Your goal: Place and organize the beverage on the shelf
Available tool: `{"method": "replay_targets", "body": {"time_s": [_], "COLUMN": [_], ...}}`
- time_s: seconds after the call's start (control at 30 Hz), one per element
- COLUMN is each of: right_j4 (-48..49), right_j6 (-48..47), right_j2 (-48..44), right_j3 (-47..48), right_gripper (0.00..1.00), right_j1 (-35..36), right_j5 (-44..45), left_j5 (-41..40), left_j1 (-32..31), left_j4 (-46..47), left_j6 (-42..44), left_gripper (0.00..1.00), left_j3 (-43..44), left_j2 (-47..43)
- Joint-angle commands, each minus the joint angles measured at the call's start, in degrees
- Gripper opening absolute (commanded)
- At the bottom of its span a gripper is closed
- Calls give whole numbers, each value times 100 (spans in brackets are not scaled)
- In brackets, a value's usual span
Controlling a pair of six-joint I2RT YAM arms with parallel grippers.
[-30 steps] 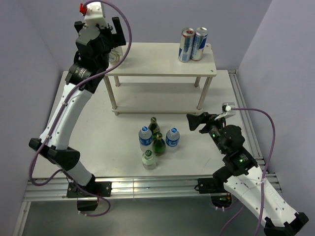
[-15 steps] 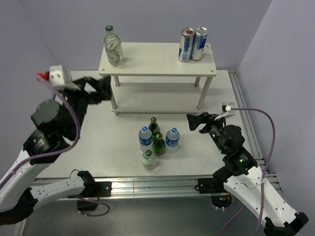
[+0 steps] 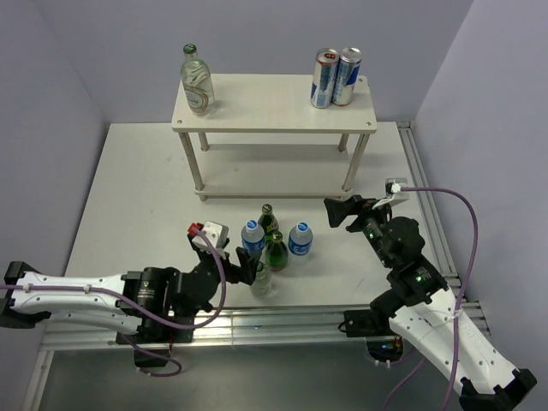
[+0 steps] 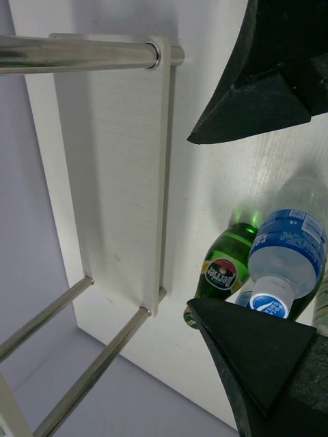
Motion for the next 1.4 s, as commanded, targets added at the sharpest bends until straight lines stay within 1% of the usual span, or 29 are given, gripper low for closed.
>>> {"method": "replay_targets", "body": {"time_s": [0.0,0.03,0.1,0.17,0.27,0.3,0.6,0.67,0.77,0.83,0.87,0.97,1.0,1.07,1.17,1.2,1.27,1.3,1.37], "right_j4": [131,131,140,123,131,123,123,114,114,114,131,123,123,131,131,131,140,140,140], "right_j6": [19,19,19,19,19,19,27,27,27,27,27,36,36,36,36,36,36,36,36], "right_j2": [-6,-15,3,11,-15,-15,11,11,11,11,11,11,11,20,11,11,11,29,29], "right_j3": [-24,-24,-24,-24,-24,-24,-33,-33,-41,-33,-41,-42,-42,-42,-50,-50,-50,-50,-42], "right_gripper": [100,100,100,100,100,100,100,100,100,100,100,100,100,100,100,100,100,100,100], "right_j1": [30,30,39,30,30,39,39,30,30,30,30,39,30,30,30,30,30,30,30], "right_j5": [54,54,54,45,54,54,19,28,19,28,36,10,1,-16,-25,-25,-34,-43,-43], "left_j5": [-649,-614,-509,-517,-535,-596,-711,-754,-860,-930,-983,-1176,-1194,-1238,-1282,-1291,-1317,-1343,-1387], "left_j1": [-325,-369,-448,-475,-519,-527,-536,-536,-536,-536,-536,-536,-528,-536,-536,-528,-536,-528,-528], "left_j4": [-180,-119,31,75,294,277,690,804,857,814,787,410,383,339,313,304,155,85,-91], "left_j6": [-959,-1117,-1145,-1337,-1381,-1556,-1716,-1681,-1768,-1900,-1996,-2435,-2463,-2551,-2621,-2621,-2708,-2735,-2866], "left_gripper": [97,97,97,97,97,97,99,99,95,89,78,70,65,61,48,37,29,17,4], "left_j3": [-79,-140,-299,-395,-562,-580,-800,-844,-835,-792,-774,-677,-677,-695,-721,-721,-668,-625,-511], "left_j2": [76,93,216,426,751,831,1403,1534,1789,1982,2053,2203,2229,2212,2185,2185,2212,2212,2273]}}
